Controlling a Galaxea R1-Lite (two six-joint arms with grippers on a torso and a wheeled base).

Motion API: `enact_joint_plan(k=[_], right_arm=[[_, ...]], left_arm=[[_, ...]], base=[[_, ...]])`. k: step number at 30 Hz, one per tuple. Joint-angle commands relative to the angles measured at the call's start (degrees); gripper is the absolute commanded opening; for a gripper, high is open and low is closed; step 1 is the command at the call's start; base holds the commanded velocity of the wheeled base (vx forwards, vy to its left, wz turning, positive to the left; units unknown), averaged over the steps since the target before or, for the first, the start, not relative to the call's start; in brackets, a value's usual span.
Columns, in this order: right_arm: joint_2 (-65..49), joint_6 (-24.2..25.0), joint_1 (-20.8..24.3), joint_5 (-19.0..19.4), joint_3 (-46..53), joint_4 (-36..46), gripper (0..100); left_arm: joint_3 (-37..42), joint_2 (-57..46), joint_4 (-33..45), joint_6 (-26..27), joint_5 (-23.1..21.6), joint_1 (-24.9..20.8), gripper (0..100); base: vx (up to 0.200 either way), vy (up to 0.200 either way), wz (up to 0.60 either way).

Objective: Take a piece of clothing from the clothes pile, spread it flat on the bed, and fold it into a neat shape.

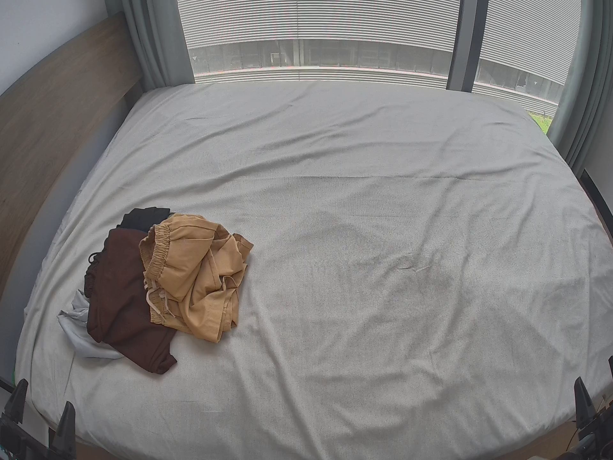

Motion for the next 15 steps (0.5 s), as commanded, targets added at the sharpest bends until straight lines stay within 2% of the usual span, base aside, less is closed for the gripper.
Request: enact_joint_plan(k=[1,15], right_arm=[[-0.9,0.0,0.0,0.0,1.0,0.0,100],[-0.9,0.0,0.0,0.0,1.0,0.0,100]], left_arm=[[1.0,-0.6,0.0,0.0,0.0,0.0,100],[0.4,-0.7,-1.3,-0.3,0.3,0.0,100]], base=[[0.000,0.000,0.00],[0.000,0.000,0.00]])
